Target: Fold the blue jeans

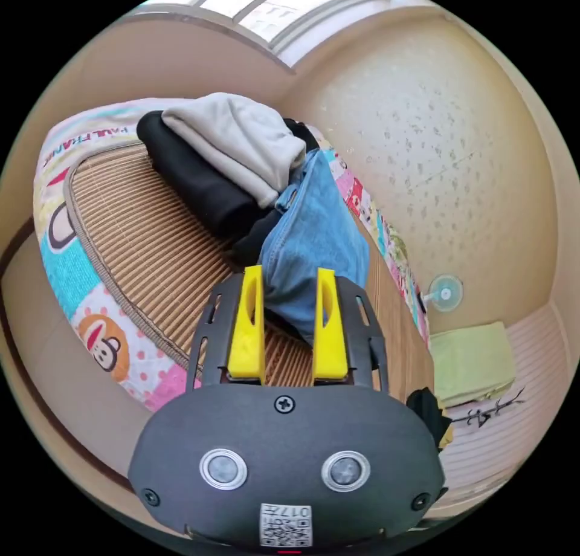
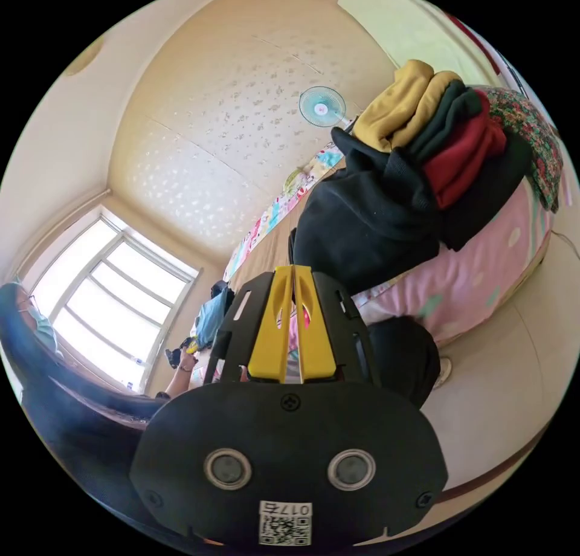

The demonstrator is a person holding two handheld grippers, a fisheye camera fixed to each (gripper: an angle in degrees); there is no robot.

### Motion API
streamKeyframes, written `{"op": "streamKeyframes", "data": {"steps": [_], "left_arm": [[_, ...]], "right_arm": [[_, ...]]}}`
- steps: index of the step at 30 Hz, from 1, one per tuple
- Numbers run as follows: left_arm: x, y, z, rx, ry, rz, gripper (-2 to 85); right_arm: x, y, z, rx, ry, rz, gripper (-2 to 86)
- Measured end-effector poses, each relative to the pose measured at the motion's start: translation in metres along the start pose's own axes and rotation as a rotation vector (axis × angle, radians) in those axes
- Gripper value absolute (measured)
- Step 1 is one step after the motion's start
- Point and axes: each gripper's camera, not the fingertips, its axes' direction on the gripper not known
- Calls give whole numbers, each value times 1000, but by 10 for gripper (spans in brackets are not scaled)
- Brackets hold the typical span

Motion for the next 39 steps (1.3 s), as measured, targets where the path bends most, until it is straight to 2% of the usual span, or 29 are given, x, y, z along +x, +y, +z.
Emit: {"op": "streamKeyframes", "data": {"steps": [1,3,5,8,11,13,14,16,19,21,24,26,28,31,35,36,37,39], "left_arm": [[23,7,-15,81,141,101,31],[65,20,-34,177,212,186,14],[117,27,-35,148,246,273,8],[205,57,-10,-8,427,463,3],[291,140,15,-198,582,731,3],[340,237,19,-368,710,968,5],[347,263,20,-416,749,1017,6],[359,362,25,-642,884,1137,13],[341,451,42,-867,860,1114,42],[317,474,49,-944,867,1026,54],[272,462,52,-996,969,826,49],[242,436,47,-938,962,723,47],[202,396,28,-778,892,628,42],[158,354,-4,-574,753,546,39],[116,322,-28,-405,549,457,48],[107,315,-30,-377,511,427,56],[97,309,-29,-355,476,386,62],[86,301,-21,-347,451,315,79]], "right_arm": [[-7,-2,-5,29,-1,-4,3],[-19,-6,-9,51,12,-19,2],[-35,-12,-9,50,35,-34,2],[-63,-19,1,48,46,-66,3],[-95,-23,19,35,43,-110,4],[-121,-27,36,8,74,-142,5],[-128,-29,41,0,85,-151,6],[-159,-34,64,-49,141,-209,9],[-201,-38,113,-144,215,-325,18],[-228,-36,158,-242,228,-409,29],[-279,-19,248,-436,158,-545,75],[-316,0,301,-545,63,-636,107],[-367,32,364,-650,-40,-767,134],[-423,81,436,-755,-58,-928,163],[-467,137,505,-792,29,-1030,206],[-474,154,524,-763,120,-1060,205],[-478,167,540,-739,239,-1090,194],[-486,172,542,-693,278,-1123,126]]}}
